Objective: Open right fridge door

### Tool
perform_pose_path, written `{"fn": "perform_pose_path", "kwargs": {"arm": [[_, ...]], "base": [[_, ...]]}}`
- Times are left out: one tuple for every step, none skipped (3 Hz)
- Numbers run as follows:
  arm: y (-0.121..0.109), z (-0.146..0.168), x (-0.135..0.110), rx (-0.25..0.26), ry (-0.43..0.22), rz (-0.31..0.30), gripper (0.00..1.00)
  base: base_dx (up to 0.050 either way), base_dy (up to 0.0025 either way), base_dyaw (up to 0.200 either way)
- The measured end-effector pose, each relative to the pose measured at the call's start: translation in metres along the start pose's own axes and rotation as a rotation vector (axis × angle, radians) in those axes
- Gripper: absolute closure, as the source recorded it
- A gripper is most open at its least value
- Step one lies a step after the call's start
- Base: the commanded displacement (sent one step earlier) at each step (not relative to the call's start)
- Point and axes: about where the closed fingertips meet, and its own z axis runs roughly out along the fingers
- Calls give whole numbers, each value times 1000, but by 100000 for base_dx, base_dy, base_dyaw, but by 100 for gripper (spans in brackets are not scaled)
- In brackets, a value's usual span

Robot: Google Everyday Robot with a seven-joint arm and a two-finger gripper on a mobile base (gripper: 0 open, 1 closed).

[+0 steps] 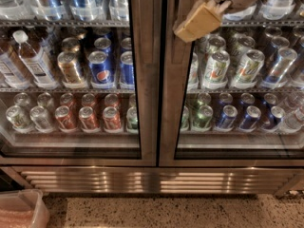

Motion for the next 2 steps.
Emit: {"fn": "perform_pose_path", "kwargs": {"arm": [[-1, -1, 2, 0, 0, 0, 100], [3, -5, 4, 18, 2, 13, 100]], "base": [[0, 0, 0], [0, 0, 0]]}}
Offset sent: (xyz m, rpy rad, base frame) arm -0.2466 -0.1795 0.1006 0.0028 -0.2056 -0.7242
